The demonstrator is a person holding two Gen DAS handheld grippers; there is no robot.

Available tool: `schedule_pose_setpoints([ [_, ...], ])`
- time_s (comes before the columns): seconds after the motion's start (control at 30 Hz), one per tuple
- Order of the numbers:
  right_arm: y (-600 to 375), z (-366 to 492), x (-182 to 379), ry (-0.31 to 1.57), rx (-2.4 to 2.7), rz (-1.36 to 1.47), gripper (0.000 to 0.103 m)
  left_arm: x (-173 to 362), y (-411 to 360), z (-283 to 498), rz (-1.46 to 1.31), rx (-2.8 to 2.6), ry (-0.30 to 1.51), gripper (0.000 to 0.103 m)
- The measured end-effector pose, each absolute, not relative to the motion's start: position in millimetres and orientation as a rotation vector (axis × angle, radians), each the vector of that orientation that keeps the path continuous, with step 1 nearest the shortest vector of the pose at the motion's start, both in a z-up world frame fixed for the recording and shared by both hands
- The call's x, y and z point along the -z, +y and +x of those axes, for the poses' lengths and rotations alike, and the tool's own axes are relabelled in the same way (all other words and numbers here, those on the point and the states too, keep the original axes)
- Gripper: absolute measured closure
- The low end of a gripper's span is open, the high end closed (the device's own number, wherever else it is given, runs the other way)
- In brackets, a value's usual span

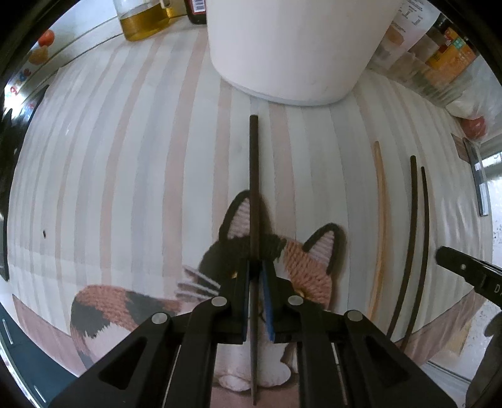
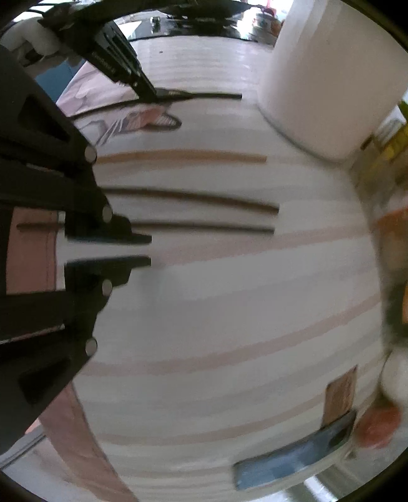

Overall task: Organize utensils
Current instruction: 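Grasp a dark chopstick with the left tool while the right grasps another dark one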

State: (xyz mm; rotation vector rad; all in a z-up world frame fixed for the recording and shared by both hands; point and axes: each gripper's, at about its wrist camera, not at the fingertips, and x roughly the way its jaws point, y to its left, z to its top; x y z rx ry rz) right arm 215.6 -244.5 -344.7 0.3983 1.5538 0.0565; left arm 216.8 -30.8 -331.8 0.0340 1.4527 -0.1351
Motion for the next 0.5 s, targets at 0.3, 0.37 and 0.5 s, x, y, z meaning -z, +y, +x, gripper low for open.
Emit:
schedule_pose_setpoints([
  [0.3,-207,220,346,1.554,-0.004,0.170,0.096,335,-29,230,0.049,0.158,1.441,0.095],
  [0.37,-207,219,344,1.580,-0.015,0.131,0.096,336,-26,230,0.049,0.161,1.442,0.095],
  [0.5,-216,218,346,1.620,-0.035,0.076,0.096,337,-20,248,0.054,0.163,1.437,0.095],
])
